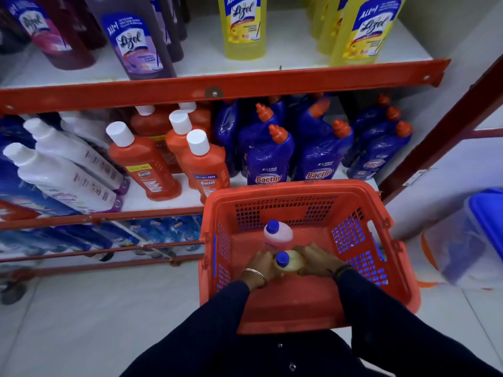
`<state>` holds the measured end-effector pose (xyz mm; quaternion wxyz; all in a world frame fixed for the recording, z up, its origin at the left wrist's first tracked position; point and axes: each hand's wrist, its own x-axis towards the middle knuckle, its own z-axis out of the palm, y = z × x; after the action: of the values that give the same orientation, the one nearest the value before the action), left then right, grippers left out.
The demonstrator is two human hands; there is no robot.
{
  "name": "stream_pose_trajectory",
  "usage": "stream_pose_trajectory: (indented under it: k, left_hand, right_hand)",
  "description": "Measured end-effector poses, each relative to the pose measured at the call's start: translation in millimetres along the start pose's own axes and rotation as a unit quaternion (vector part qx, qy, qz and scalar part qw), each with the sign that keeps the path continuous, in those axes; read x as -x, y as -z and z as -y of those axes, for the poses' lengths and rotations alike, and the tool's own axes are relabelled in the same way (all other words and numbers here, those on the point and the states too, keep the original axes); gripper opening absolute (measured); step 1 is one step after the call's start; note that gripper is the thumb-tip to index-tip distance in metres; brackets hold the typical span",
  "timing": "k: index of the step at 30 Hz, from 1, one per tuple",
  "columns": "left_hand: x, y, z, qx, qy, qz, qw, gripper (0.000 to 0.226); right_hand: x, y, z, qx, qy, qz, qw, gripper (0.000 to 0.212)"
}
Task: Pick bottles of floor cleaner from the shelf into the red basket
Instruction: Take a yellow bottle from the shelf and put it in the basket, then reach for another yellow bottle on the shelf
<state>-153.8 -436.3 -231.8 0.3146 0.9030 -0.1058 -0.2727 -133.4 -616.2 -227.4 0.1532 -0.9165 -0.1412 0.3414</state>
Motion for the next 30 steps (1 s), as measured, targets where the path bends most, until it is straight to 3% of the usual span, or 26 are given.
stream_pose_trajectory:
  k: [5, 10, 13, 15, 18, 24, 28, 30]
  left_hand:
    - [-4, -3, 5, 0.030, -0.023, 0.013, 0.999, 0.051]
    - [5, 18, 4, 0.112, -0.029, 0.028, 0.993, 0.040]
    - [15, 59, -9, 0.158, -0.051, 0.019, 0.986, 0.030]
    - [18, 98, -26, 0.174, -0.090, -0.032, 0.980, 0.025]
    - [19, 162, -65, 0.176, -0.159, -0.139, 0.961, 0.023]
    - [13, 266, -126, 0.116, -0.263, -0.367, 0.885, 0.049]
    - [-10, 302, -125, -0.026, -0.219, -0.478, 0.850, 0.062]
    - [-23, 310, -111, -0.108, -0.159, -0.489, 0.851, 0.072]
  right_hand:
    - [2, 1, -10, -0.008, 0.007, 0.011, 1.000, 0.054]
    - [13, 10, -18, -0.052, 0.016, 0.000, 0.999, 0.052]
    - [27, 35, -19, -0.110, 0.023, -0.076, 0.991, 0.030]
    - [39, 62, -16, -0.175, 0.031, -0.157, 0.972, 0.025]
    - [60, 119, -2, -0.283, 0.084, -0.277, 0.914, 0.017]
    - [81, 239, 32, -0.339, 0.233, -0.489, 0.769, 0.018]
    - [61, 300, 35, -0.334, 0.255, -0.626, 0.657, 0.043]
    - [43, 321, 29, -0.346, 0.213, -0.653, 0.639, 0.058]
